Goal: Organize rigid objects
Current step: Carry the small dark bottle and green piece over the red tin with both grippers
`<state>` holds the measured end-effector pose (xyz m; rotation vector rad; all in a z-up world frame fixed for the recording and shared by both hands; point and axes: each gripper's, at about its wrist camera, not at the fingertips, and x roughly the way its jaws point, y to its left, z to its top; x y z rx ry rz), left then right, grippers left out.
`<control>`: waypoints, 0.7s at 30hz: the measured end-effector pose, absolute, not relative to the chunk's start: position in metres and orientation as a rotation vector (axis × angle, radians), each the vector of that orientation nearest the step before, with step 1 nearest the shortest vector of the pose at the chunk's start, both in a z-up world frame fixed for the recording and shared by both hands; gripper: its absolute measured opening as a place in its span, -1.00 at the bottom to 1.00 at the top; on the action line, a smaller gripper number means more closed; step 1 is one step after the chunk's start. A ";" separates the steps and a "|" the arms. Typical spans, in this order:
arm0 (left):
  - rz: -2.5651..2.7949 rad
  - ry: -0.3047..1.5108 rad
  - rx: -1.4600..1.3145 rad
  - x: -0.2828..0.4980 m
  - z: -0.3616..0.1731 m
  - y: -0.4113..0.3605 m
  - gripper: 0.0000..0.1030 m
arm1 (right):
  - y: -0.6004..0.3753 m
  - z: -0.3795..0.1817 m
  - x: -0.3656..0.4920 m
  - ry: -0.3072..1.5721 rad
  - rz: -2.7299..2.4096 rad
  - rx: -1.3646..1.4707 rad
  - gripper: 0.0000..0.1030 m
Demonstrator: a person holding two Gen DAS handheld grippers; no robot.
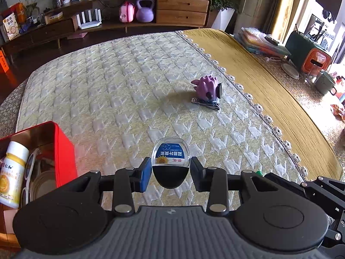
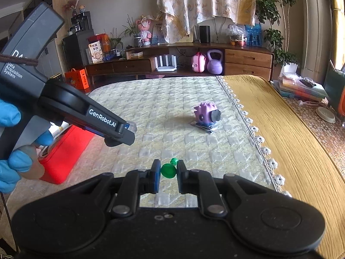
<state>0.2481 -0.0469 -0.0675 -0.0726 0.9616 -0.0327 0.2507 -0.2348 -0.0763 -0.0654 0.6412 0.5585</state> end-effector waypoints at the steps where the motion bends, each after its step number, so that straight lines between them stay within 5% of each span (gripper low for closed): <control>1: -0.032 0.958 -0.075 0.243 -0.064 -0.044 -0.27 | -0.233 -0.073 0.248 0.638 0.565 -0.066 -0.71; 21: 0.057 0.906 -0.137 0.155 -0.025 0.050 -0.27 | -0.155 -0.033 0.206 0.597 0.717 -0.095 -0.71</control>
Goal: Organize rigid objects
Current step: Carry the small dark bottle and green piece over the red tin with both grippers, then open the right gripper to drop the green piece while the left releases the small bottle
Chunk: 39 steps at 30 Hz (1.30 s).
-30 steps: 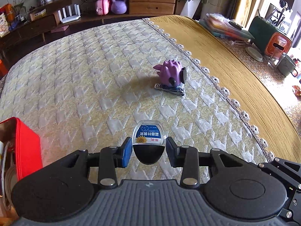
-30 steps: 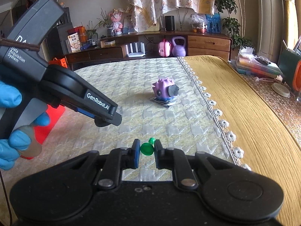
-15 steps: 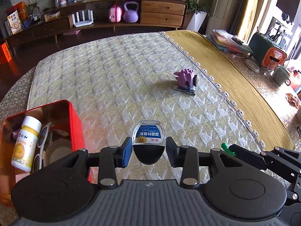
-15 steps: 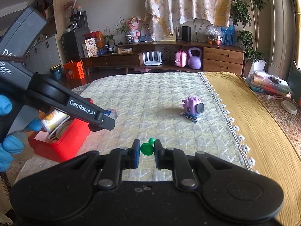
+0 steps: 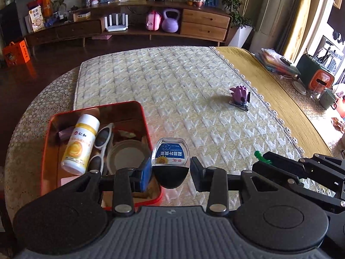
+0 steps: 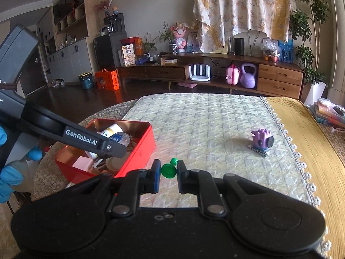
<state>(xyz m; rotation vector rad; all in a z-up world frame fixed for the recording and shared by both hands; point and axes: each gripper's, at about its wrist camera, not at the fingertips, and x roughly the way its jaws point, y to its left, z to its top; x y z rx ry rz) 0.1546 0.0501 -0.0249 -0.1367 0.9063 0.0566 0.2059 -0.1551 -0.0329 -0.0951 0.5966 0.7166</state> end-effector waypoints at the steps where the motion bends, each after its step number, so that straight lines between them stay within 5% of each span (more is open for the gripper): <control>1: 0.064 0.906 -0.142 0.150 -0.025 0.057 -0.27 | -0.149 -0.032 0.205 0.598 0.727 -0.092 -0.71; 39: 0.178 1.049 -0.200 0.137 -0.098 0.171 -0.27 | -0.010 -0.083 0.232 0.722 0.867 -0.278 -0.71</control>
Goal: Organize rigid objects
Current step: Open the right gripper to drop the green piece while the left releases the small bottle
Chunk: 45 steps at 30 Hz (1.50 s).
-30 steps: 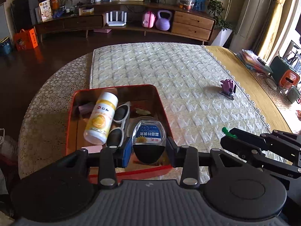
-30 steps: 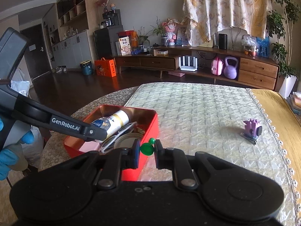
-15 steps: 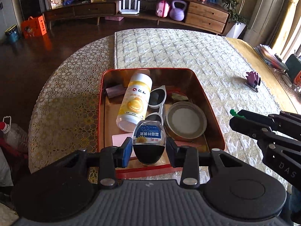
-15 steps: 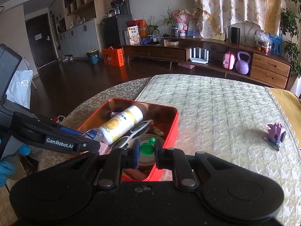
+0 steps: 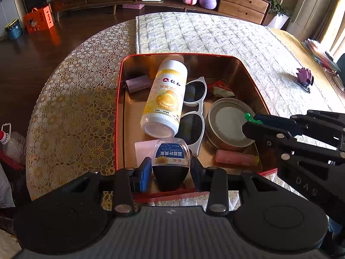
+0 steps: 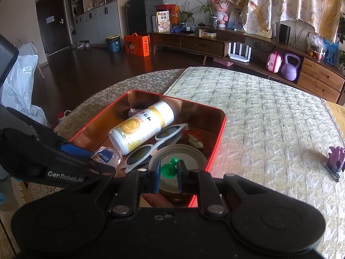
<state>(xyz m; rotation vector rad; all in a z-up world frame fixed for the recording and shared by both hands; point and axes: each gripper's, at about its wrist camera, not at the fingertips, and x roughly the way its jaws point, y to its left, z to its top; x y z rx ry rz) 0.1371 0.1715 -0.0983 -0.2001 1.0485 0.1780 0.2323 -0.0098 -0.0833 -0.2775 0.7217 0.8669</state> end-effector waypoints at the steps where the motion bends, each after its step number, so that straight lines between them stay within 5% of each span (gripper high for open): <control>1: 0.179 1.051 -0.199 0.138 -0.100 0.172 -0.27 | -0.010 -0.084 0.233 0.726 0.868 -0.277 -0.71; 24: 0.197 1.036 -0.153 0.144 -0.104 0.162 -0.26 | -0.013 -0.082 0.226 0.773 0.893 -0.235 -0.51; 38: 0.176 0.945 -0.122 0.123 -0.075 0.146 0.08 | -0.036 -0.055 0.210 0.749 0.879 -0.184 -0.33; 45: 0.171 0.909 -0.112 0.114 -0.061 0.134 0.09 | -0.056 -0.041 0.198 0.726 0.890 -0.162 -0.19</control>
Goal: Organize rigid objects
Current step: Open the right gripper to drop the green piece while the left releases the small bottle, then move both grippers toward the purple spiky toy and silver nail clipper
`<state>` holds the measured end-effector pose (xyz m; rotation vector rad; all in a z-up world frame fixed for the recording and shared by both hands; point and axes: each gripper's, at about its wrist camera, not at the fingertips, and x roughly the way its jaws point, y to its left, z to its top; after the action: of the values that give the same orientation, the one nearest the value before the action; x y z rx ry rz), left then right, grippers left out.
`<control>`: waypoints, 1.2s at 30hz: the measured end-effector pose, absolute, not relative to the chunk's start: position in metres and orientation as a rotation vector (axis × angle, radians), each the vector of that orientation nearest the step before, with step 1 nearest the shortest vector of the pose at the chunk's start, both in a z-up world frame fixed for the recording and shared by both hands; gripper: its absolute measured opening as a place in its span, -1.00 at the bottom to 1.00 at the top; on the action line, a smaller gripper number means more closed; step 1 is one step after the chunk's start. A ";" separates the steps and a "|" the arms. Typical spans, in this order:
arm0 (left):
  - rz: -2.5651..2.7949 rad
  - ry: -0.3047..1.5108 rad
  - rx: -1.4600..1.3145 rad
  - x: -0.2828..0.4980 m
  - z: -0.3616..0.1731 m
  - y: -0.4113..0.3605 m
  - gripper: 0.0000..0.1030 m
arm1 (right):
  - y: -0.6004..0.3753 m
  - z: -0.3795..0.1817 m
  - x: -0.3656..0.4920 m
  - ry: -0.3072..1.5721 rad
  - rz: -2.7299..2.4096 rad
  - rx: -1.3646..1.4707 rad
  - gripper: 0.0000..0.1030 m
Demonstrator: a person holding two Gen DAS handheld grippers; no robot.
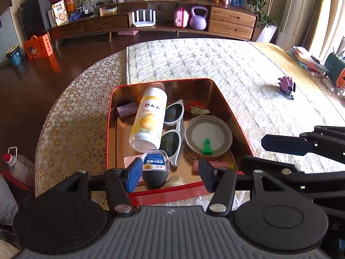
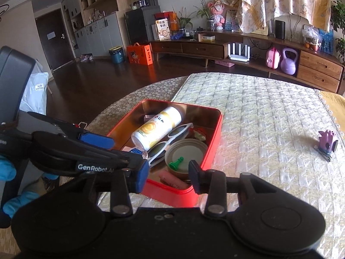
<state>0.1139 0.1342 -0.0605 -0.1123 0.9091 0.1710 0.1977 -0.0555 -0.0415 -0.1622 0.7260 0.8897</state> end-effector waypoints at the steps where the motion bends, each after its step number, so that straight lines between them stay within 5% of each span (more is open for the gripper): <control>1: 0.171 0.905 -0.110 0.113 -0.059 0.132 0.09 | -0.059 -0.039 0.196 0.719 0.887 -0.159 -0.15; 36: -0.026 0.865 0.024 0.153 -0.028 -0.029 0.34 | -0.235 -0.047 0.230 0.662 0.669 0.021 0.54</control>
<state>0.1532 -0.0289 -0.0279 0.0244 0.8651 -0.0258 0.2304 -0.2355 -0.0466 0.0214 0.6619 0.6687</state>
